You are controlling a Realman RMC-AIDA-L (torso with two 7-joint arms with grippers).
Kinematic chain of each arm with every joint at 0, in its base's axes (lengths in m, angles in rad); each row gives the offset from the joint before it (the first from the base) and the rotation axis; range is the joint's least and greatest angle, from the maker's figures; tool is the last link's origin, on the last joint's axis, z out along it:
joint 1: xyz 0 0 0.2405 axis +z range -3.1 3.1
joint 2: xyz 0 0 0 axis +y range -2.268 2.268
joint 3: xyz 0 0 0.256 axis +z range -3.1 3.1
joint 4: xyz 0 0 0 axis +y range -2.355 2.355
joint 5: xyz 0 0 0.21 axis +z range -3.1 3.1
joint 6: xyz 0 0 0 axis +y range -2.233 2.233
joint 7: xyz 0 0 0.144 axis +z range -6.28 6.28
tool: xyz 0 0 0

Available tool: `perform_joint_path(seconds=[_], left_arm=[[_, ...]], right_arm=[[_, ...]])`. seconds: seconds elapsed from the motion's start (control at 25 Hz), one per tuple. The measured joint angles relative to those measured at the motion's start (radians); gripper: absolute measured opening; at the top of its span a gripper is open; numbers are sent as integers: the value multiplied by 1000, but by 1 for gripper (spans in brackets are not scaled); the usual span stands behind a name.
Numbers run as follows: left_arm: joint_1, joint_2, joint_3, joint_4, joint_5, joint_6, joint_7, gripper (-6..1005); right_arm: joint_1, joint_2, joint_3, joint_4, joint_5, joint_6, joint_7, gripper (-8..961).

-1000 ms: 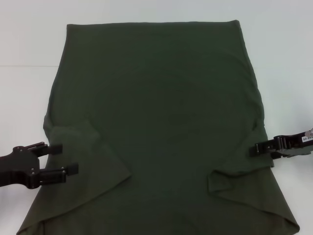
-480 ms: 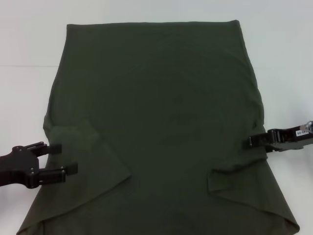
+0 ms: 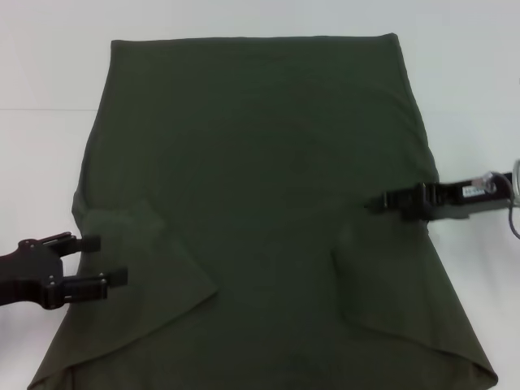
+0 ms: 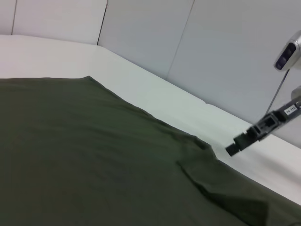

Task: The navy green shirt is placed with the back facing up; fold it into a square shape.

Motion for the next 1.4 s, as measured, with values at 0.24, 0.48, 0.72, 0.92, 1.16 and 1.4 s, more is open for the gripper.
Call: perform_joint_path(seconds=[0.24,0.48,0.72,0.92,1.16,1.4], left_arm=[[-8,2,-5,1,-4,8,-19,887],[-7,16,-6,-1,-49,20,-68,887],[-5,37,-4,-15,-57,87,-142,887],[-2,42,6,-16,-40,131,-209,887],[4,43,10,-23,32,132,-340,888],[5,67,14,-11,102,175,-519,888]], right_arm=[[-17,18,2,11,113,57,-21,836],[-77,19,3,39,267,23,-225,836],[-187,17,3,19,385,-194,-630,835],[-278,29,0,-22,392,-324,-953,835],[-385,64,-2,-38,389,-368,-1241,847],[-409,86,1,-49,313,-354,-1366,844]])
